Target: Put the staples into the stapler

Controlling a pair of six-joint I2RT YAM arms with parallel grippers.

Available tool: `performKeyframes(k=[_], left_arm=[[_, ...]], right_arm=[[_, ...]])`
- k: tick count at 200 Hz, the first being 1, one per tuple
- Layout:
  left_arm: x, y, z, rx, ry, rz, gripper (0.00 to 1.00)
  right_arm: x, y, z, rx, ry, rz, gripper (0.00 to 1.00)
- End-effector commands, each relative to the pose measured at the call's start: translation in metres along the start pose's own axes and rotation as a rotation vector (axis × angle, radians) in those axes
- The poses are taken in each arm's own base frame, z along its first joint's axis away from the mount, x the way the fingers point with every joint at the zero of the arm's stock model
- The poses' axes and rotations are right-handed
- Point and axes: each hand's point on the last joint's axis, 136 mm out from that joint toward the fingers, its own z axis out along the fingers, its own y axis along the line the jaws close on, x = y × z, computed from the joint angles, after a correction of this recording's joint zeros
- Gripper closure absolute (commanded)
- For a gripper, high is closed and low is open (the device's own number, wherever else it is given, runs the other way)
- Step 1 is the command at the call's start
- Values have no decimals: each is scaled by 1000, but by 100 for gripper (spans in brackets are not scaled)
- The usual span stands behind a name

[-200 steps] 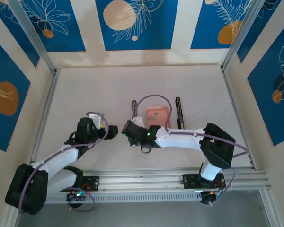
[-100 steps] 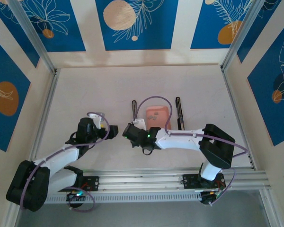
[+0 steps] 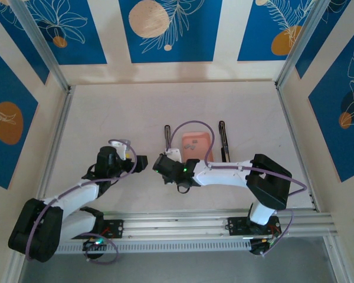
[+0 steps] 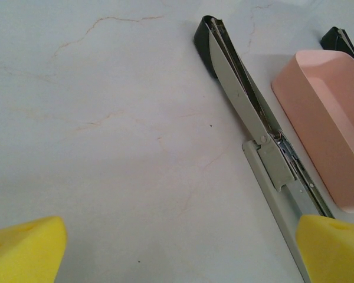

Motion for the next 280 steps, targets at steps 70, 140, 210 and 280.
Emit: performKeyframes(k=[70, 140, 210, 280], left_arm=[[-3, -1, 3, 4, -23, -3, 1], [1, 1, 2, -4, -15, -7, 1], [1, 3, -1, -17, -18, -6, 1], [3, 4, -2, -23, -17, -14, 1]], right_arm=[[7, -2, -1, -12, 6, 12, 87], [2, 4, -5, -41, -12, -3, 86], [5, 6, 2, -55, 13, -8, 86], [9, -3, 1, -2, 26, -9, 87]])
